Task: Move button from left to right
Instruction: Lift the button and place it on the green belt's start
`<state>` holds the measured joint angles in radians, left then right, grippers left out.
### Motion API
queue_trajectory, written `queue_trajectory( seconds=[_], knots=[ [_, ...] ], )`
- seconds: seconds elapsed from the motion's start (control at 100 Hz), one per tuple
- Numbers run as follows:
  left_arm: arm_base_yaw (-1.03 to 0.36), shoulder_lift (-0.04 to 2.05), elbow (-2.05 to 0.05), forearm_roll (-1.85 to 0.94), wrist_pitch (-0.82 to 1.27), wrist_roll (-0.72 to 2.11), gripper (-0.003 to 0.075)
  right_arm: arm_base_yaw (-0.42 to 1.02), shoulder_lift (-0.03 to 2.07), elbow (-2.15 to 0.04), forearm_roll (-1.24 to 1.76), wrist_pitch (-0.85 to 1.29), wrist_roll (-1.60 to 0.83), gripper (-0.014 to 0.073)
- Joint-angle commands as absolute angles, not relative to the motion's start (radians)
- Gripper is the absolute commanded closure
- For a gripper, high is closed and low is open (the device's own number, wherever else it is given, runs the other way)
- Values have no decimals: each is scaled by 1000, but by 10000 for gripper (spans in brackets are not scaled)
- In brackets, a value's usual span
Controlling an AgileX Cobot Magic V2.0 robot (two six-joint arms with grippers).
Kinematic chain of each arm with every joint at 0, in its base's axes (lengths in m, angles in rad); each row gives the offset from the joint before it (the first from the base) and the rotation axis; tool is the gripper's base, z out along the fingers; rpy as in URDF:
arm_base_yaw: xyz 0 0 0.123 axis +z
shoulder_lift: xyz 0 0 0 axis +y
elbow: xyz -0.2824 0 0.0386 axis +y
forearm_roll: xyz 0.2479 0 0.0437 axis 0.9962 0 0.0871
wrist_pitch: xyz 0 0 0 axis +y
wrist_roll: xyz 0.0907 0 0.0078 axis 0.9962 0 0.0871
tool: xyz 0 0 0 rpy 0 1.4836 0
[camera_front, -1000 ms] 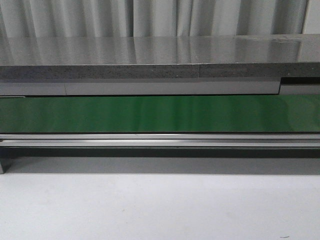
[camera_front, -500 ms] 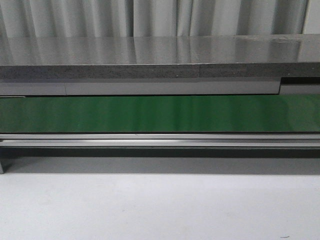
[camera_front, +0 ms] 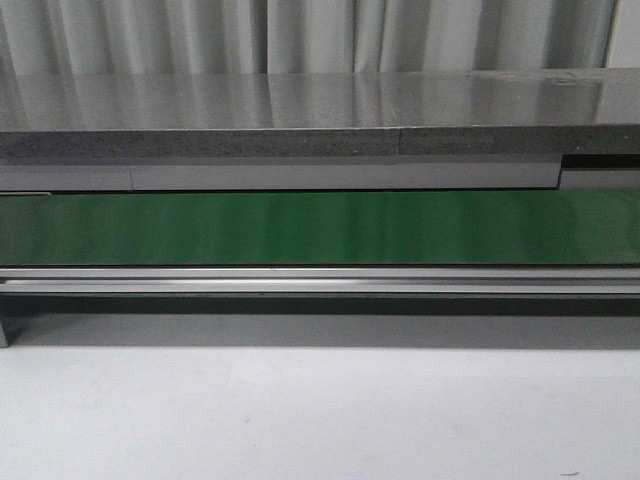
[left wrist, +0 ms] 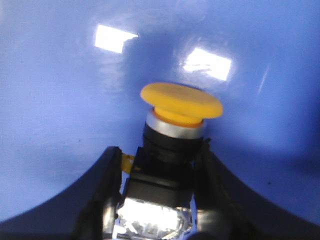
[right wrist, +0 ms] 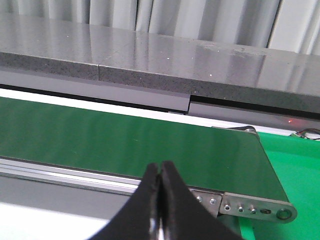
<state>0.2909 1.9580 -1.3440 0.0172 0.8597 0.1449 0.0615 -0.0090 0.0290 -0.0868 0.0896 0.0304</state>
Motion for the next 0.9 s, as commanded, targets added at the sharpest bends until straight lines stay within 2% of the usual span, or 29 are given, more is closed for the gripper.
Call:
queue_trajectory(
  seconds=[0.0,0.44,0.73,0.89],
  knots=[
    [293,1902,-1411,0,898,145,715,60,-21,30,-89,5,29,662],
    [250,1758,-1551,-195,1058,221,715,60,-21,30,-89,5,29,662],
    [115,1779,-1549,-197,1064,221,715,60,-21,30,-89,5,29,662],
    [94,1817,-1547,-196,1070,219,715,60,-21,30,-89,5,29,662]
  ],
)
